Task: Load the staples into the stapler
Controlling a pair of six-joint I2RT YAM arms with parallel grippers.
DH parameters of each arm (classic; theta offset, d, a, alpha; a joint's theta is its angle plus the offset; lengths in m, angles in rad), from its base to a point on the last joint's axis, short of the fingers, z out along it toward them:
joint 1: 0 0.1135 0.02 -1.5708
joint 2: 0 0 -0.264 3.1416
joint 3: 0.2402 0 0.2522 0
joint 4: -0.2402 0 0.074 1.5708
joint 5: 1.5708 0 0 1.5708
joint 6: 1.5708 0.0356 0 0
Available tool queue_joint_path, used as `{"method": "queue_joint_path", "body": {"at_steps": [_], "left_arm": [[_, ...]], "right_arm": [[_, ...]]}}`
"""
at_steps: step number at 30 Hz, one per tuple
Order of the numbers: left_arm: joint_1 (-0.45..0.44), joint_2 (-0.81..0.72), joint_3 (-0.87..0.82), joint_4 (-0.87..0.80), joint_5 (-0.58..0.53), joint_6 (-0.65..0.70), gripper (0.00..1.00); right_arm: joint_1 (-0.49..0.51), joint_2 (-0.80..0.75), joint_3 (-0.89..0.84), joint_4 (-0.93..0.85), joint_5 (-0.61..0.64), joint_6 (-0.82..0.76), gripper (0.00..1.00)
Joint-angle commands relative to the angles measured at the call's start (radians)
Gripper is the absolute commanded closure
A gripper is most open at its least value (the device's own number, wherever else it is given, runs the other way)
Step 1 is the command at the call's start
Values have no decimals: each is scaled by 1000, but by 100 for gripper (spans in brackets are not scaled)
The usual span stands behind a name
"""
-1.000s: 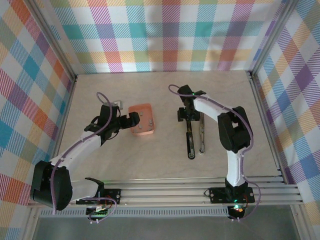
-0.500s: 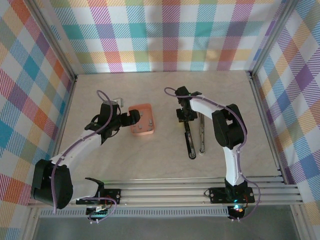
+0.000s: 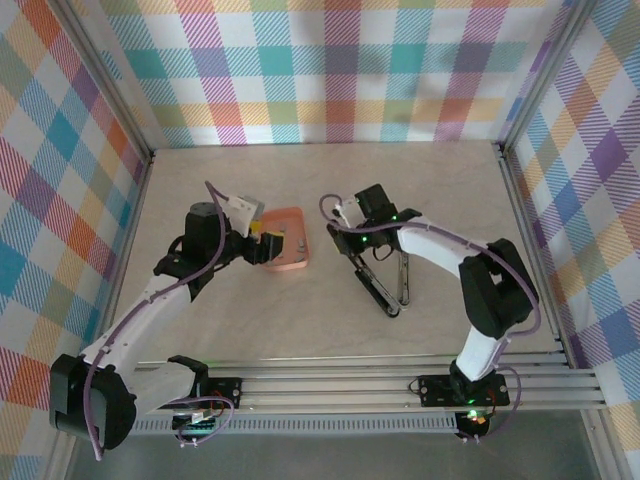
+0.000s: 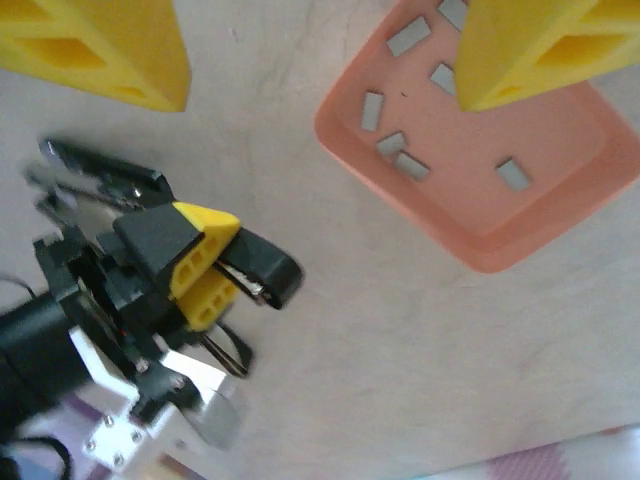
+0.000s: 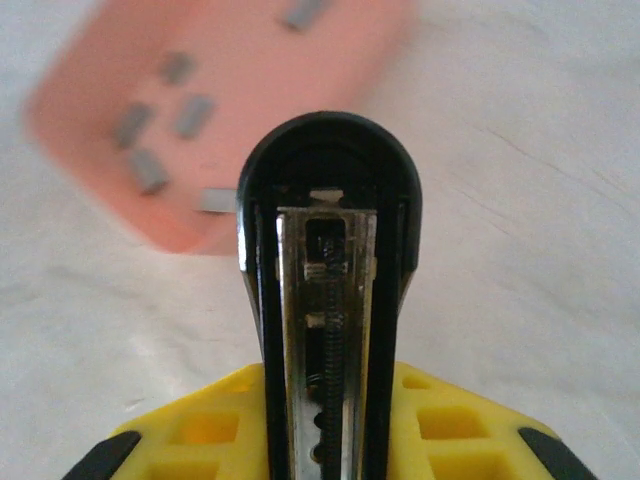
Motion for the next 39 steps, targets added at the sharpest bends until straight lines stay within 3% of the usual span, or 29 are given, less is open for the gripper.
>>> {"method": "queue_joint_path", "body": {"at_steps": [1, 6, 14, 29, 32, 35, 37, 39], "left_arm": [[10, -13, 53, -173, 192, 287, 35], [6, -3, 40, -244, 285, 424, 37], [-12, 43, 32, -278, 385, 512, 38], [-36, 78, 24, -292, 388, 557, 49], [-37, 85, 30, -298, 385, 557, 60], [-37, 89, 46, -322, 386, 571, 83], [-37, 90, 61, -353, 375, 586, 95], [-38, 92, 82, -396, 348, 607, 100]], "right_arm": [[29, -76, -63, 154, -211, -206, 79], [84, -124, -124, 199, -316, -341, 80], [155, -120, -129, 229, -373, -364, 79], [205, -117, -125, 297, -399, -335, 79], [210, -121, -125, 300, -404, -332, 79], [214, -123, -127, 306, -406, -322, 78], [214, -129, -133, 320, -391, -280, 74], [212, -146, -157, 344, -335, -196, 64]]}}
